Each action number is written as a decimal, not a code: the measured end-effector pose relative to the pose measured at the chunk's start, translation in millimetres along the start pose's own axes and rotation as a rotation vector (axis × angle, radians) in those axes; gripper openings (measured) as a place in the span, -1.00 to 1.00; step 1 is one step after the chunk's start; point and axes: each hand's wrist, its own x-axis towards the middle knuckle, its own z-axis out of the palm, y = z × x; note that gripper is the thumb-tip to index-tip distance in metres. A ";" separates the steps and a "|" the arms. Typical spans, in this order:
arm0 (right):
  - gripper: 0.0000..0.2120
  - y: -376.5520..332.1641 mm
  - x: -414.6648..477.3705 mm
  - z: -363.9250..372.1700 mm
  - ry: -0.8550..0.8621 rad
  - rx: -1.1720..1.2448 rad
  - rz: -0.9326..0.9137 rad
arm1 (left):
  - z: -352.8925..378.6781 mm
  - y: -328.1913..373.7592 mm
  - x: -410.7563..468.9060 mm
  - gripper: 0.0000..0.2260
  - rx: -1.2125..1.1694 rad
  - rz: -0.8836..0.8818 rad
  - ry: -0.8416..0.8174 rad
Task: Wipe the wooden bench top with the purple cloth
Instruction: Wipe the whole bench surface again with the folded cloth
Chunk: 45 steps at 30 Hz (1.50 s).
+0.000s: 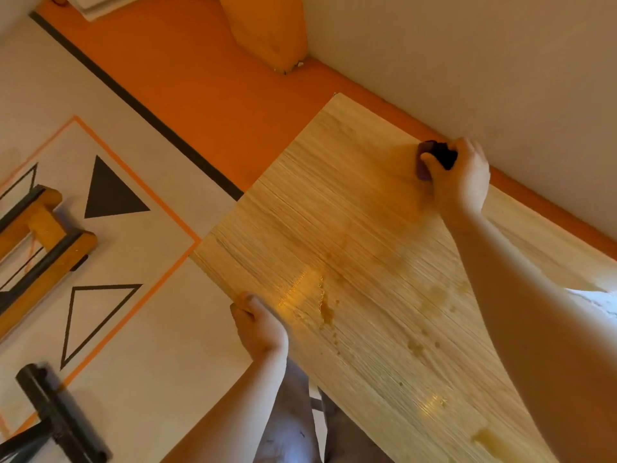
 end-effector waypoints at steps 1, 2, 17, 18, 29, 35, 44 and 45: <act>-0.68 9.4 -7.9 -7.8 0.042 -0.003 0.049 | -1.3 0.1 0.0 -0.68 0.043 0.016 -0.009; -0.67 20.2 -14.9 -16.9 0.079 -0.017 0.090 | -4.5 1.0 0.0 -0.69 0.088 0.048 -0.025; -0.75 -15.1 -13.1 5.5 0.210 0.040 0.304 | -4.2 71.8 98.1 -0.49 0.886 1.302 -0.433; -0.76 -27.9 -10.4 16.6 0.189 0.042 0.266 | 6.8 78.3 96.4 -0.49 0.886 1.321 -0.463; -0.75 -29.4 -35.2 28.0 0.257 0.057 0.220 | 31.8 88.0 100.8 -0.55 0.844 1.412 -0.577; -0.71 32.3 -82.8 -28.8 0.479 0.008 0.514 | 33.2 87.8 100.4 -0.55 0.798 1.426 -0.573; -0.77 -67.4 -64.9 53.9 0.384 0.079 0.360 | 35.0 85.6 102.8 -0.55 0.811 1.446 -0.541; -0.77 -84.2 -64.4 70.1 0.352 0.083 0.313 | 35.7 85.0 102.9 -0.55 0.819 1.457 -0.536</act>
